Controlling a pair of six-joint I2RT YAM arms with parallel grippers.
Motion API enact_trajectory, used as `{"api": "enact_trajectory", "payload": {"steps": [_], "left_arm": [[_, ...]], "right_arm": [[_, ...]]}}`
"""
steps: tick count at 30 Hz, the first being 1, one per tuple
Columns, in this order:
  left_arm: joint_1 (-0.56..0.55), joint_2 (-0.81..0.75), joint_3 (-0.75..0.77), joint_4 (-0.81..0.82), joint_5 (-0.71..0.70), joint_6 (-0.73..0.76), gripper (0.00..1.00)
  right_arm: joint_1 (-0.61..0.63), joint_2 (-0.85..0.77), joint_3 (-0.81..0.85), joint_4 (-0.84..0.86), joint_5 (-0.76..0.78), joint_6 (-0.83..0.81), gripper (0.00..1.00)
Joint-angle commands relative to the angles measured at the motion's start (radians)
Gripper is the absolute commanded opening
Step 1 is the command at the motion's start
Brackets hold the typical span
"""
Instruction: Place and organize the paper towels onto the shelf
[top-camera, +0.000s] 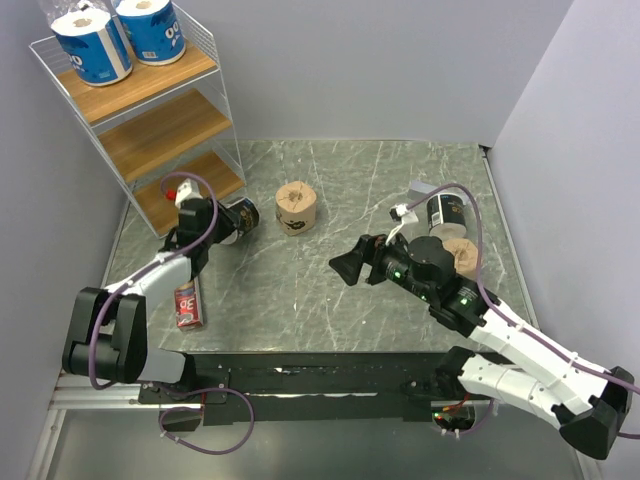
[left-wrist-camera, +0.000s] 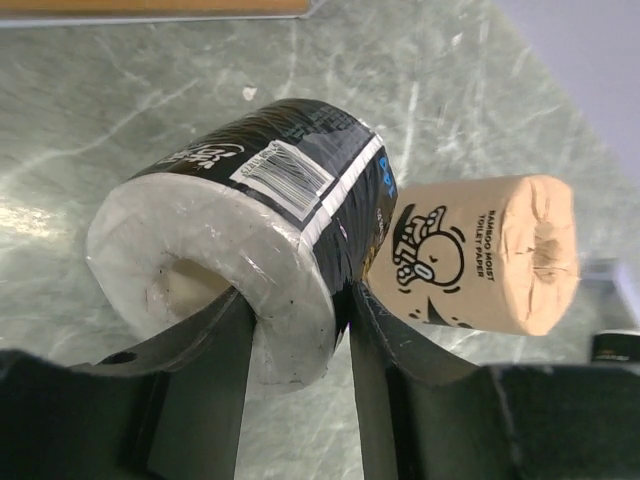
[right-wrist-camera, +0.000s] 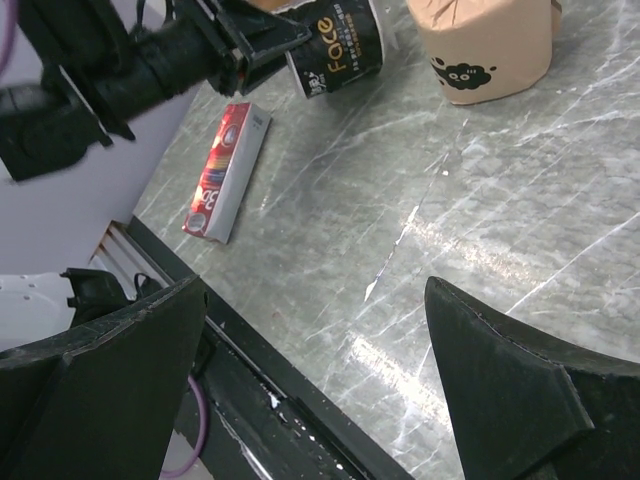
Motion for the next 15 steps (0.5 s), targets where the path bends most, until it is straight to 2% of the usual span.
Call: {"api": "enact_trajectory", "payload": {"steps": [1, 3, 7, 10, 15], "left_arm": [[0.000, 0.013, 0.240, -0.296, -0.045, 0.138, 0.31], [-0.001, 0.030, 0.311, -0.424, -0.054, 0.198, 0.28], [-0.013, 0.015, 0.446, -0.650, -0.076, 0.294, 0.30], [-0.016, 0.021, 0.526, -0.770, -0.086, 0.367, 0.34], [-0.072, 0.090, 0.612, -0.887, -0.183, 0.440, 0.33]], "right_arm": [[0.000, -0.060, 0.010, 0.000, 0.015, 0.003, 0.96], [0.000, -0.086, -0.001, 0.003, 0.015, 0.005, 0.97], [0.000, -0.122, -0.029, 0.003, 0.015, 0.003, 0.97], [0.000, -0.132, -0.032, -0.012, 0.015, -0.006, 0.97], [0.000, -0.138, -0.040, -0.020, 0.036, -0.009, 0.97]]}}
